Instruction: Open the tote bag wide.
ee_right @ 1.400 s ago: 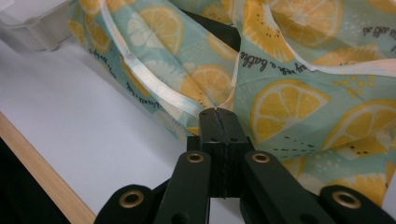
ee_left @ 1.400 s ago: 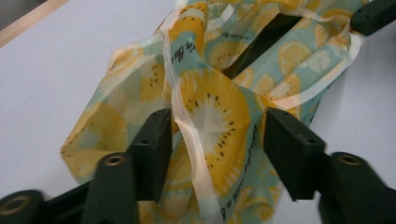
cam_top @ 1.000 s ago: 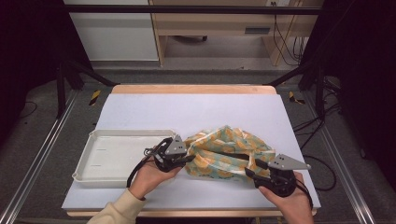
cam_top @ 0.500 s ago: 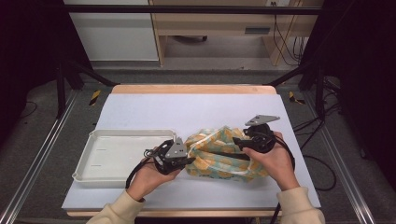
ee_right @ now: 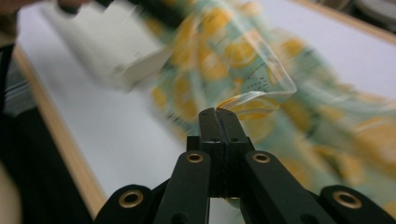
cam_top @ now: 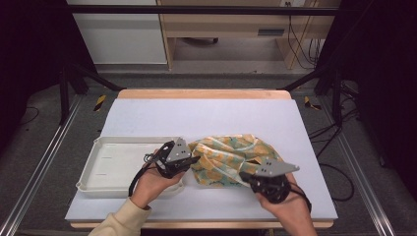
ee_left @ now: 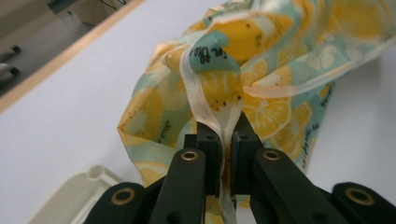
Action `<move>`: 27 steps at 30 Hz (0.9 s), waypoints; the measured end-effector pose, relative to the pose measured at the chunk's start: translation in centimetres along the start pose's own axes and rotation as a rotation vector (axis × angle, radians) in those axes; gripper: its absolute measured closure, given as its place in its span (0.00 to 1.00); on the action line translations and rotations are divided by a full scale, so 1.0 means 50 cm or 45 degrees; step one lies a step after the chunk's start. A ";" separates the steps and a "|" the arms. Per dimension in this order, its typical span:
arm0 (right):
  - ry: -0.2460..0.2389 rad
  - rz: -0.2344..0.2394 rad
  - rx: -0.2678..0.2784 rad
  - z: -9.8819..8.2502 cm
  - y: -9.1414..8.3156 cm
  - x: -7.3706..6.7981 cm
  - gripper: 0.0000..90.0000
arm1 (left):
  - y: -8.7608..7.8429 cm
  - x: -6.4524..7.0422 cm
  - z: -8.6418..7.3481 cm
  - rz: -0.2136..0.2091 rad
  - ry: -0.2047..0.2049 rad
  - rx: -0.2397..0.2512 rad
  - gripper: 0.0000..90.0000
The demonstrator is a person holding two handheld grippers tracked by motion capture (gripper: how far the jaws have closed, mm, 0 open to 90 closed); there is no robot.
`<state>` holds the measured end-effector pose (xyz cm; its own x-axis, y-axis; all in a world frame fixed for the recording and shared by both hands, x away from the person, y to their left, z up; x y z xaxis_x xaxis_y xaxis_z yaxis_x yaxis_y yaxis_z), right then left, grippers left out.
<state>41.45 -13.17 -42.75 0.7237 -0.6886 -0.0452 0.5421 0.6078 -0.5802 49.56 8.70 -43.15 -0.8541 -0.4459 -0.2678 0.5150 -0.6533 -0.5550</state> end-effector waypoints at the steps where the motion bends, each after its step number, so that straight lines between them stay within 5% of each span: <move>1: -0.020 0.000 -0.032 -0.013 0.005 -0.010 1.00 | -0.003 -0.003 0.002 0.016 -0.003 0.014 0.95; 8: -0.035 -0.049 -0.199 -0.073 0.050 -0.002 1.00 | -0.020 -0.019 0.009 0.098 -0.038 0.096 0.97; 10: -0.011 -0.048 -0.185 -0.075 0.052 0.006 0.98 | -0.023 -0.021 0.008 0.090 -0.044 0.099 0.97; 20: 0.011 -0.076 -0.001 -0.057 -0.002 0.014 0.45 | -0.015 -0.022 -0.007 0.071 -0.032 0.079 0.96; 27: 0.045 -0.057 0.092 -0.034 -0.048 0.040 0.35 | -0.019 -0.023 -0.013 0.055 -0.035 0.083 0.96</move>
<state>40.87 -16.66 -42.82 0.6832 -0.7285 -0.0495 0.6041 0.6020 -0.5221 49.99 10.24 -42.83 -0.8292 -0.4907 -0.2678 0.5557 -0.6711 -0.4907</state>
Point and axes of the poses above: each handheld gripper's, and its own axes: y roughly forward along the jaws, z roughly out of its top, x roughly to its right, the point moved 6 cm from there along y, roughly forward along the jaws, and after that the axes turned 5 degrees about y, right-handed, at the moved point
